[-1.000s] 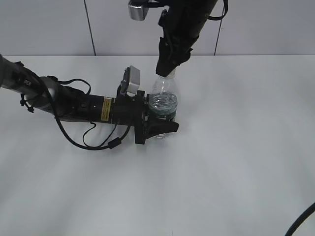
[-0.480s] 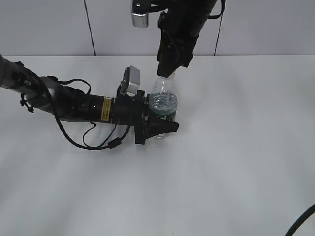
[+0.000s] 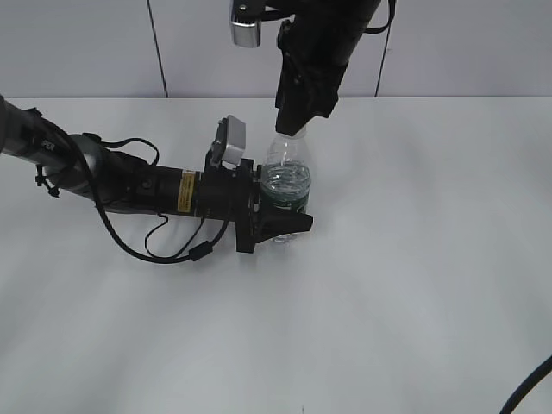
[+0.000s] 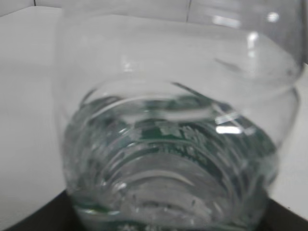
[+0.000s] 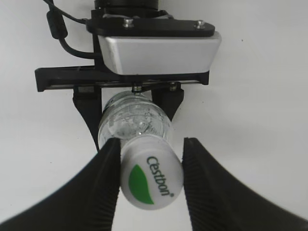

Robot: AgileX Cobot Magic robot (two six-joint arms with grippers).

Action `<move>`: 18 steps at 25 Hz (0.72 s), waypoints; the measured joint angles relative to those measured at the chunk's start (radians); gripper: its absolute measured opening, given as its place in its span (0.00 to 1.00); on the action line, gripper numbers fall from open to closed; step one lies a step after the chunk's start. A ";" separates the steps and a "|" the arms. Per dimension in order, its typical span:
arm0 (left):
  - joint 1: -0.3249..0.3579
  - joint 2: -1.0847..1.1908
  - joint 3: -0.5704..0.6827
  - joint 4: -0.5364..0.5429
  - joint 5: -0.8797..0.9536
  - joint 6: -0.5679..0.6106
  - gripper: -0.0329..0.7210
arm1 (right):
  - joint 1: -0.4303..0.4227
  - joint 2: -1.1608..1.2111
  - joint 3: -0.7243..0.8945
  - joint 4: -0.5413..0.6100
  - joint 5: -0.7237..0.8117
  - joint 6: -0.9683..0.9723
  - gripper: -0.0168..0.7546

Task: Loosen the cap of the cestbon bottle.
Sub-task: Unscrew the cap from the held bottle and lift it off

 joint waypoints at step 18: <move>0.000 0.000 0.000 0.011 -0.004 -0.001 0.59 | 0.000 0.000 -0.002 0.017 -0.002 0.053 0.53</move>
